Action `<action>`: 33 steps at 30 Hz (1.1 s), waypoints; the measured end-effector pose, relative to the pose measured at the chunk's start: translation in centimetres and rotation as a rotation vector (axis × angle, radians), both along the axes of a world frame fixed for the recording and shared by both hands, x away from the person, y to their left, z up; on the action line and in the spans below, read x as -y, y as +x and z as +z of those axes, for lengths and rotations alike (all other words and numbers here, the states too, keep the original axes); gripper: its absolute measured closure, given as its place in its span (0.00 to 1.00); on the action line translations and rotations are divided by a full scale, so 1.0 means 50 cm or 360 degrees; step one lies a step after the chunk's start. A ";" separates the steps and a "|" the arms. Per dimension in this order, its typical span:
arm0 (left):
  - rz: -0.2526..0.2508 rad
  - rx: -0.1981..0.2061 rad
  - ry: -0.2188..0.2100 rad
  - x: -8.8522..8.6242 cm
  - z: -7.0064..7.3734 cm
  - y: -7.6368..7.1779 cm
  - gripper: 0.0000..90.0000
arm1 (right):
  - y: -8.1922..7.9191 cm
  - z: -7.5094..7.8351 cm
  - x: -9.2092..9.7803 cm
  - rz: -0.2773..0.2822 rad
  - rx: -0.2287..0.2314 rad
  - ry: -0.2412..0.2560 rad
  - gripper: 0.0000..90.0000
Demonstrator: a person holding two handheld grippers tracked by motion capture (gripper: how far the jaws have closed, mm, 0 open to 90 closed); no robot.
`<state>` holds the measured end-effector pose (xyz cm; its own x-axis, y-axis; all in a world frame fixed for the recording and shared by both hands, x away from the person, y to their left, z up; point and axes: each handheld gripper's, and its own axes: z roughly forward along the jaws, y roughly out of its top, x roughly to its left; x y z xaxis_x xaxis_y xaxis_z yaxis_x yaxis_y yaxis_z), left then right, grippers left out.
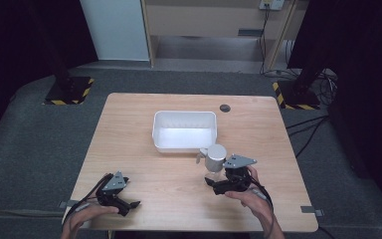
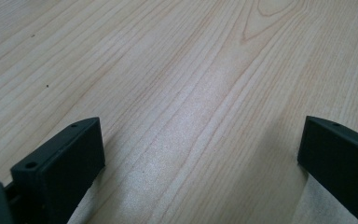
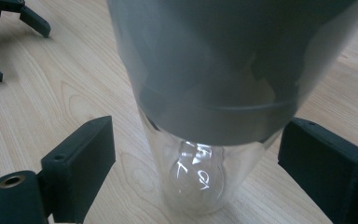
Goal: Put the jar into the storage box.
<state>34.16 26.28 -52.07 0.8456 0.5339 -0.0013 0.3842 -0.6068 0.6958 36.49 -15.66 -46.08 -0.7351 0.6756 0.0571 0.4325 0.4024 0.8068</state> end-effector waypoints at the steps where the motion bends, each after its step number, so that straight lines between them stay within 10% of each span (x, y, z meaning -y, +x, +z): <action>1: 0.0000 0.0000 0.0000 0.000 0.000 0.000 0.00 | 0.000 0.000 0.000 0.0000 0.0000 0.0000 0.13; 13: 0.0000 0.0000 0.0000 0.000 0.000 0.000 0.00 | 0.017 -0.009 -0.010 -0.0026 0.0031 0.0021 0.33; 33: 0.0000 0.0000 -0.0001 0.000 0.000 0.000 0.00 | 0.031 0.037 -0.024 0.0035 0.0107 0.0015 0.34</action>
<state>34.17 26.28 -52.07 0.8455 0.5340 -0.0013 0.3842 -0.6065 0.6961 38.04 -14.47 -44.22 -0.7523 0.6587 0.0131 0.3681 0.4038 0.8376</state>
